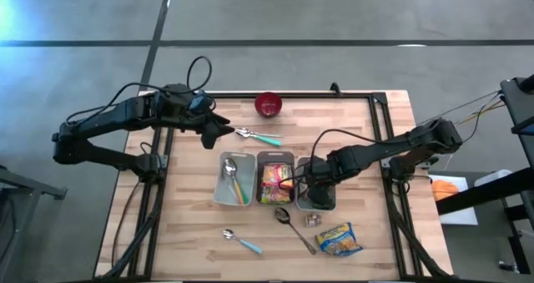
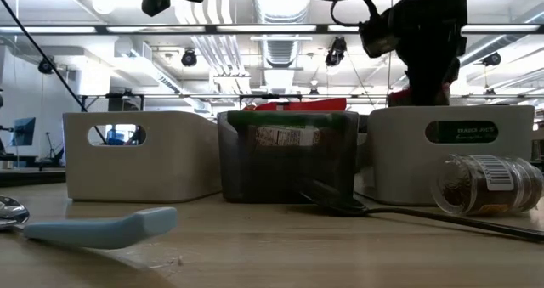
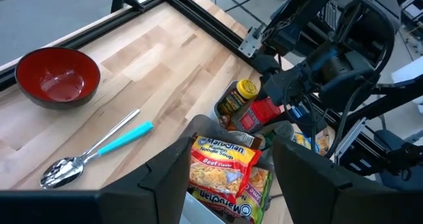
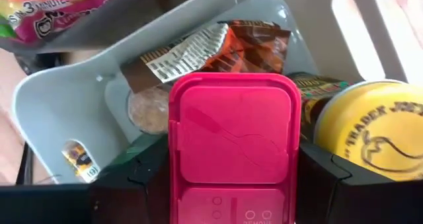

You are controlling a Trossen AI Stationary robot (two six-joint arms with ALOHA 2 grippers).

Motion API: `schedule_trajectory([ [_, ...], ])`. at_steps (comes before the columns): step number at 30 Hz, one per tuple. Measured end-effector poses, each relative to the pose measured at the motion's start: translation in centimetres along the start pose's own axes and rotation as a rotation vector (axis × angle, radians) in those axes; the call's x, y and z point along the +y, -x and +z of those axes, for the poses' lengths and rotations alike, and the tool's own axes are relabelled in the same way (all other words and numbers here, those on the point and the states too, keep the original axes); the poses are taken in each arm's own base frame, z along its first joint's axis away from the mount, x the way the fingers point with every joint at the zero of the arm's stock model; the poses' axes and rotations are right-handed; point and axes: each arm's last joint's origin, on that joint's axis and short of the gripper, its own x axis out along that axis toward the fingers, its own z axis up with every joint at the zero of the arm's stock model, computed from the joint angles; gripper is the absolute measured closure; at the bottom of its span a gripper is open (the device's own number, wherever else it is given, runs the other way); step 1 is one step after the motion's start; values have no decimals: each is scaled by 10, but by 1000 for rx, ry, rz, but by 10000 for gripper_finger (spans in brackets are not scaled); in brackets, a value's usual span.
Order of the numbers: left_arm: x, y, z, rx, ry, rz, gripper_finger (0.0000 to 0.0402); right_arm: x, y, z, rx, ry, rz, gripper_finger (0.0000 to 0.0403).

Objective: Pick & Place Food Item
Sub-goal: Put the red seasoning can into the right gray bin

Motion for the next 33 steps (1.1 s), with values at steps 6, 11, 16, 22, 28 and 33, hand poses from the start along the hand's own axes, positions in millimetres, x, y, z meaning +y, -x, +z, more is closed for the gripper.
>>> schedule_trajectory([
  [6,0,0,0,0,0,0,189,-4,-8,-5,21,-5,-21,193],
  [11,0,0,0,0,6,0,189,-5,-11,-7,27,-5,-27,193],
  [16,0,0,0,0,8,0,189,-6,-16,-8,16,-9,-16,193],
  [22,0,0,0,0,9,0,189,-5,-19,-7,2,-15,-1,193],
  [28,0,0,0,1,10,0,189,-6,-20,-8,7,-16,-2,192],
  [33,0,0,0,1,10,0,189,-5,-19,-8,3,-16,2,126],
])
